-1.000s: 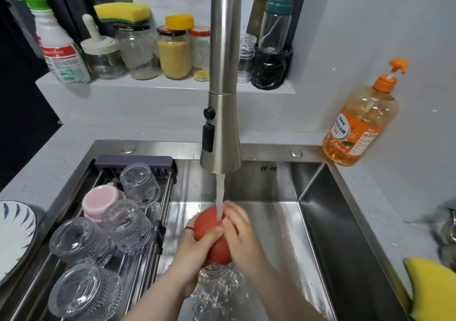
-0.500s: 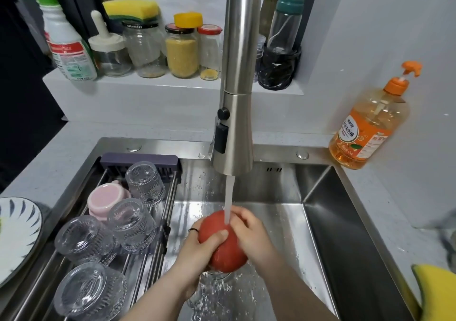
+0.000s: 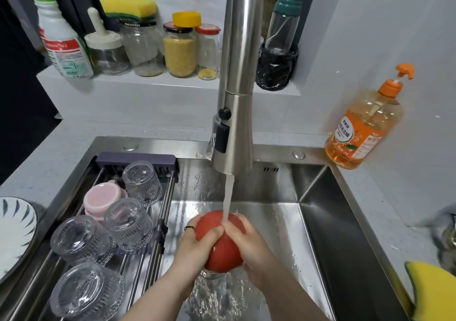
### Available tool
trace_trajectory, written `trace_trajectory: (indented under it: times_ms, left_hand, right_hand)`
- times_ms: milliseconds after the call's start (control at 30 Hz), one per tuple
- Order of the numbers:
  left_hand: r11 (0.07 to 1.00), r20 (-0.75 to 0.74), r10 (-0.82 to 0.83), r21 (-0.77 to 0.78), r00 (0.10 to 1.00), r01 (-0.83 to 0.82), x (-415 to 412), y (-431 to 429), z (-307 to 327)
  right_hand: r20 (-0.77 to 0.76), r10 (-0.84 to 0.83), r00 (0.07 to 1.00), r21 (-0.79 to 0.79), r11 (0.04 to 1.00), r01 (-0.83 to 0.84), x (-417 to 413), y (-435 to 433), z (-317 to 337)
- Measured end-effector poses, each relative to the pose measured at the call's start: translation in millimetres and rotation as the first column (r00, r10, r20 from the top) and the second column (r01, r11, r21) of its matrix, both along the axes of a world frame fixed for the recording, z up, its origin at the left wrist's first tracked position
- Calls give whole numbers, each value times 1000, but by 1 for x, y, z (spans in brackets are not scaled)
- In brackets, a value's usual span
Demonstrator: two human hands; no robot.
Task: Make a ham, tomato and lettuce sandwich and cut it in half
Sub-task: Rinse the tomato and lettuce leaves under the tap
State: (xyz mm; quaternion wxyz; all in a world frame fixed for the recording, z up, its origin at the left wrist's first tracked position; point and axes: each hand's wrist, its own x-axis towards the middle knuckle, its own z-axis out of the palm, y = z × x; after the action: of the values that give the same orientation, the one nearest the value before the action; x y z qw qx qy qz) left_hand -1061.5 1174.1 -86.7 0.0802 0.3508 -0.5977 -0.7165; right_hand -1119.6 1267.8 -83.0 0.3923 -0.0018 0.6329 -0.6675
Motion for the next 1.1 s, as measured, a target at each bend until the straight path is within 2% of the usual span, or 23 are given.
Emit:
trace_trajectory:
  times_ms: [67,100,167,233,267,300,333,400,433,467,500,533,600,667,700,733,767,800,833,900,967,1100]
  left_hand:
    - [964,15,-42,-264,999,44,-4,3,4]
    - [903,24,-80,-422,996,83,-5,5,4]
    - [725,42,-196,-666,980,173,-2,8,3]
    - [565,76,-325,-784,943,258,1,8,-1]
    - [526,91,-379,-797,921,296,0,5,-3]
    - [529,103,-424,-778,900,338,-2,2,-5]
    - [592,113,-443,-708,889,385,-5,-2,-5]
    - [822,112,-412,-382,904,422,-12,-10,6]
    - [904,108,-364,-199,925,379,-17,-14,9]
    - [937,137,-317,-110,938,332,-19,-16,10]
    - [950,171,-281,-89,944,299,-19,-16,10]
    - [948,203,-256,-141,945,287,-19,-13,8]
    - [904,217,-216,-324,952,279,-15,-2,-1]
    - [844,138,-231,-464,963,269,-10,10,-7]
    - [854,83,-218,-466,972,231,-8,12,-8]
    - [926,70,-180,-325,981,193,-8,10,-5]
    - [982,80,-143,-111,987,151,-10,6,-1]
    - [991,117,-115,85,987,105,-13,0,0]
    - [974,139,-107,213,984,75,-13,-3,2]
    - [978,155,-123,184,980,94,-13,-2,3]
    - [988,139,-43,154,989,21,-13,6,0]
    - [944,143,58,315,988,-101,-15,3,5]
  right_hand:
    - [35,-96,995,9,995,96,4,-2,-5]
    - [46,-129,991,39,991,127,7,-4,-6]
    - [68,-158,985,80,985,153,9,-5,-7]
    - [22,-173,985,105,980,170,8,-2,-6]
    - [-31,-160,987,125,979,163,6,1,-5]
    - [-89,-133,987,150,978,145,4,3,-3]
    - [-148,-88,985,170,979,113,3,5,-2]
    - [-239,76,968,212,977,-25,5,6,1]
    - [-267,146,952,225,970,-86,8,6,0]
    - [-280,169,945,227,968,-106,11,5,-2]
    - [-282,149,948,220,971,-87,13,4,-3]
    - [-283,109,953,214,976,-47,14,3,-5]
    - [-292,-2,956,239,968,75,12,1,-11]
    - [-291,-106,951,249,951,182,7,0,-13]
    - [-276,-118,954,245,951,189,6,-1,-14]
    - [-259,-102,961,241,956,166,7,-2,-14]
    - [-246,-70,967,239,962,130,9,-2,-15]
    - [-244,-43,969,244,964,105,11,-3,-15]
    - [-244,-27,969,242,966,88,12,-2,-16]
    - [-239,-45,970,213,972,98,8,-1,-14]
    - [-231,-74,970,213,969,124,1,-2,-11]
    - [-246,-42,968,212,973,96,4,-3,-9]
